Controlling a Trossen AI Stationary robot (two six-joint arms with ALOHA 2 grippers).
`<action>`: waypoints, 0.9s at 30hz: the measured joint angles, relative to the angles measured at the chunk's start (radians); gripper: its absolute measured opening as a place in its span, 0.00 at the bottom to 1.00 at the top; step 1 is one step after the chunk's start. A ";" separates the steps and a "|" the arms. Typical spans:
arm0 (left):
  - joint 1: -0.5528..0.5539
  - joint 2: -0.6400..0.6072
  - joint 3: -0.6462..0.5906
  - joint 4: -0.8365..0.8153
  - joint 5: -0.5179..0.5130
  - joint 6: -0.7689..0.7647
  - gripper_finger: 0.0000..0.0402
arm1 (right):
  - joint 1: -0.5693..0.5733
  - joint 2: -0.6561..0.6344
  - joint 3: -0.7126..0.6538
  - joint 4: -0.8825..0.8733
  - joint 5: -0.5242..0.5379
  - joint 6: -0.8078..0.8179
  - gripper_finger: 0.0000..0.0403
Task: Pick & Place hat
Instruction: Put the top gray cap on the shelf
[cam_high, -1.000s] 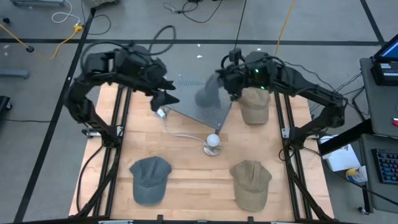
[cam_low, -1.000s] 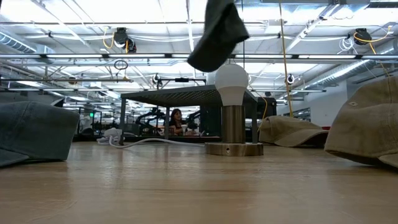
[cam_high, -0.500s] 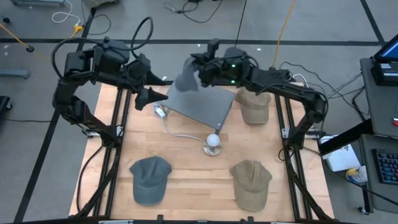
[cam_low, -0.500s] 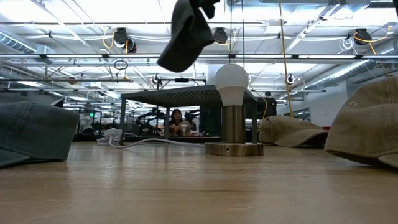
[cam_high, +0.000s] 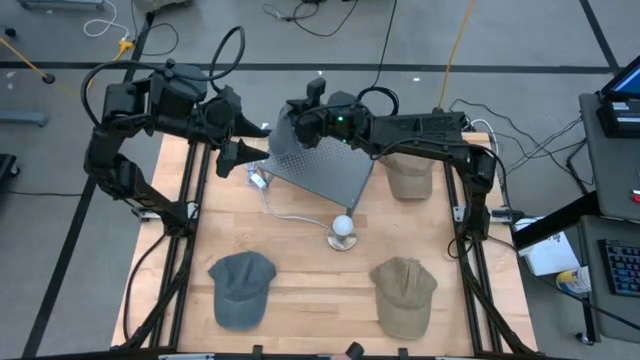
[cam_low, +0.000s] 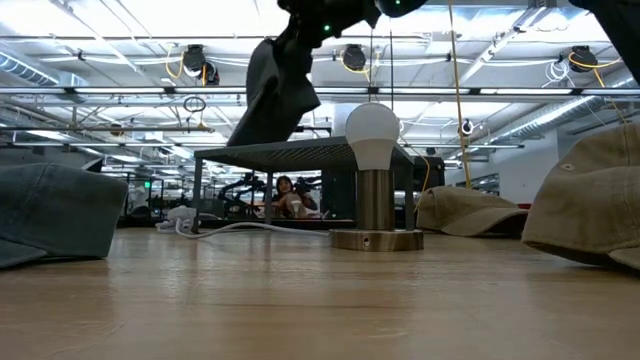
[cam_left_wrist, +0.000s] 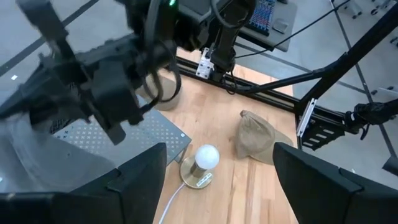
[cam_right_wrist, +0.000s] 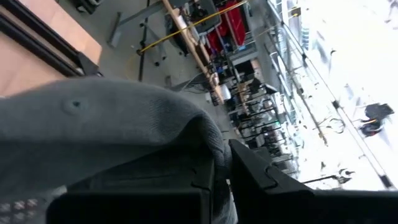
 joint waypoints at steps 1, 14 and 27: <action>0.000 0.000 0.000 0.000 0.000 0.000 0.74 | 0.000 0.003 0.000 -0.001 -0.001 0.012 0.05; 0.000 0.000 0.000 -0.007 0.000 0.012 0.76 | 0.001 0.004 0.000 -0.075 -0.055 0.113 0.05; 0.000 0.000 0.000 -0.023 0.000 0.029 0.73 | 0.021 0.004 -0.061 -0.186 -0.053 0.166 0.05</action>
